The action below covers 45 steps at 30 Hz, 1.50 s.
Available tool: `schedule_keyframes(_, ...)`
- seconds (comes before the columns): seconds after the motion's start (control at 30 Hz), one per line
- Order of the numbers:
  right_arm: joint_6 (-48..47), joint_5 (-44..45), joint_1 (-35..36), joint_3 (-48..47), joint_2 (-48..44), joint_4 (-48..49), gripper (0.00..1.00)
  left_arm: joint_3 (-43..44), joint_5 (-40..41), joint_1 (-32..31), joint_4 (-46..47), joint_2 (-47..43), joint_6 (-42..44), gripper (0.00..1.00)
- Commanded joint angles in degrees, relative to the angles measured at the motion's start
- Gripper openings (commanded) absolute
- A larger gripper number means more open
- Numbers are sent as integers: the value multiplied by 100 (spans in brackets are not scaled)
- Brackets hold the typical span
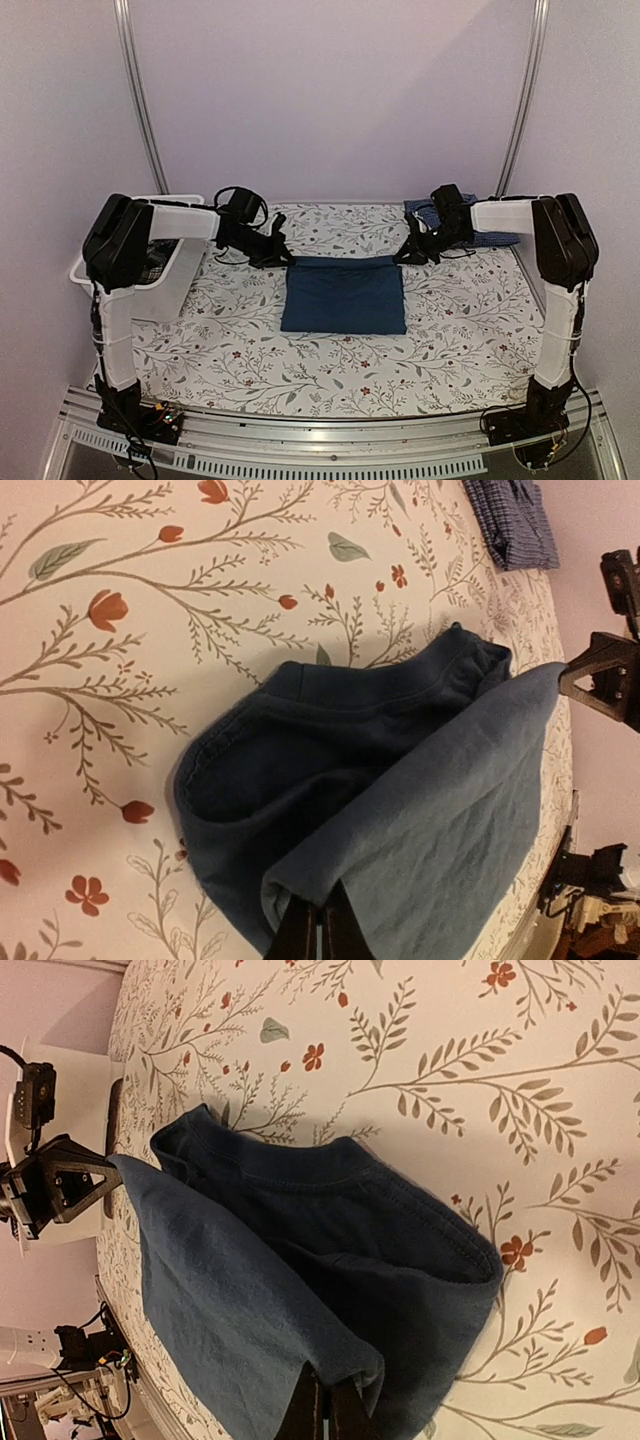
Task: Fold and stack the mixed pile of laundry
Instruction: Fold the 2/3-rectangle-folded T-shirt at the center of the board, then smooth out the square-folded T-shirt at the center of the board.
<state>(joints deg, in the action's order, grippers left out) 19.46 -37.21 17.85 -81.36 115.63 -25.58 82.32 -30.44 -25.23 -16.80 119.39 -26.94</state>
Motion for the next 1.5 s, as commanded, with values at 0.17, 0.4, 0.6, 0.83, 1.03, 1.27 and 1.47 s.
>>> schedule_keyframes(0.17, -99, 538, -165, -696, 985, -346, 9, 436, 245, 156, -35, 648, 49, 29)
schedule_keyframes(0.4, -165, 783, -473, -662, -29, -401, 54, -340, 417, 659, 290, -697, 10, 51)
schedule_keyframes(0.6, -225, -359, -219, 71, -767, 205, 55, -1205, -610, 515, 856, -1330, 673, 55)
schedule_keyframes(0.83, 6, -1612, 718, 141, 24, 1026, 55, -1022, -1568, -245, 1854, -491, 553, 50)
schedule_keyframes(1.03, 492, -2147, 771, -378, 1157, 1682, 54, -40, -1871, -364, 2419, 744, -93, 51)
schedule_keyframes(1.27, 700, -2151, 260, -1038, 1998, 1916, 54, 1370, -1746, -146, 2282, 1843, -527, 51)
schedule_keyframes(1.47, 1300, -2437, -113, -1105, 2441, 2594, 54, 1486, -1821, 146, 2785, 2249, -1176, 51)
